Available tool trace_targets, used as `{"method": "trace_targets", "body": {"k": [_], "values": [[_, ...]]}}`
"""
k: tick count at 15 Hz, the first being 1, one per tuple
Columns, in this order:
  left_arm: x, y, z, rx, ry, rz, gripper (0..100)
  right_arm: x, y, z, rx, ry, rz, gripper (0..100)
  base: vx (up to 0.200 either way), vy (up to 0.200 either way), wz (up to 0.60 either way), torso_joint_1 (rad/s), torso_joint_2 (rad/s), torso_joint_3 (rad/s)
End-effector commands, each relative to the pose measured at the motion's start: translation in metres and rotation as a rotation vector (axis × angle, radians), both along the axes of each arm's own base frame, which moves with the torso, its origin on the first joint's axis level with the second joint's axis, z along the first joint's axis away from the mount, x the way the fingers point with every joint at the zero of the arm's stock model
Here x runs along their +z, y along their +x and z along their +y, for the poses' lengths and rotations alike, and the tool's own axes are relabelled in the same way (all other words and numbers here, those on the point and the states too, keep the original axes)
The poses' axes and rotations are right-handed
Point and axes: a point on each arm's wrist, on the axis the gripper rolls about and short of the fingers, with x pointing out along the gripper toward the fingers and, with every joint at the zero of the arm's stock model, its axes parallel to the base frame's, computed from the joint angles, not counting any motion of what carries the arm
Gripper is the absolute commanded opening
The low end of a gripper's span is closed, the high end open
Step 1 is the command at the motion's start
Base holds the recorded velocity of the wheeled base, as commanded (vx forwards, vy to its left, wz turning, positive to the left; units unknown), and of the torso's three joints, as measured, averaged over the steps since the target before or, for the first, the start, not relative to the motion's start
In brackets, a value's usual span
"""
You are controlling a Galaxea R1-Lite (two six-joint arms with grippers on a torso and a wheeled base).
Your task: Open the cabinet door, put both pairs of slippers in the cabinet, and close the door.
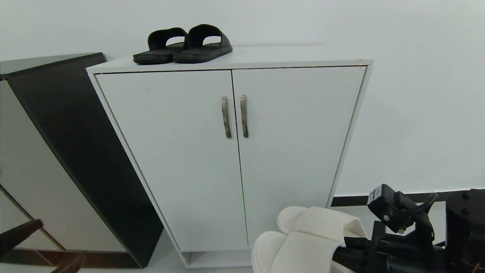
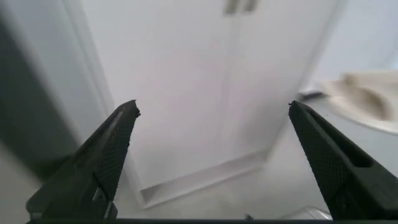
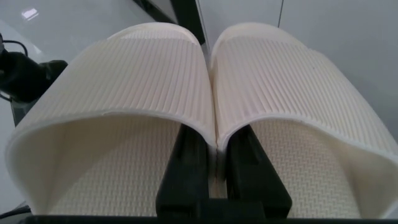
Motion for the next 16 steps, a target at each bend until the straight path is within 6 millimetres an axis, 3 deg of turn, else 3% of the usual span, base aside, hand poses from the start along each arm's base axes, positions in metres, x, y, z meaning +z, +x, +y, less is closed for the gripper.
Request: {"method": "trace_targets", "body": {"k": [1, 6, 12, 16], "values": [[0.025, 0.055, -0.02, -0.193, 0.045, 0.096, 100, 0.002, 0.006, 0.007, -0.002, 0.005, -0.001, 0, 0.0, 0.0, 0.0, 0.0, 0.0, 0.0], [0.082, 0.084, -0.073, -0.399, -0.025, 0.047, 100, 0.002, 0.011, 0.011, -0.005, 0.005, 0.001, 0, 0.0, 0.0, 0.0, 0.0, 0.0, 0.0], [0.104, 0.112, -0.11, -0.483, -0.11, 0.094, 100, 0.001, 0.011, 0.011, -0.004, 0.001, 0.005, 0, 0.0, 0.0, 0.0, 0.0, 0.0, 0.0], [0.123, 0.119, -0.12, -0.703, -0.252, 0.179, 100, -0.001, 0.012, 0.012, -0.003, -0.005, 0.009, 0, 0.0, 0.0, 0.0, 0.0, 0.0, 0.0]]}}
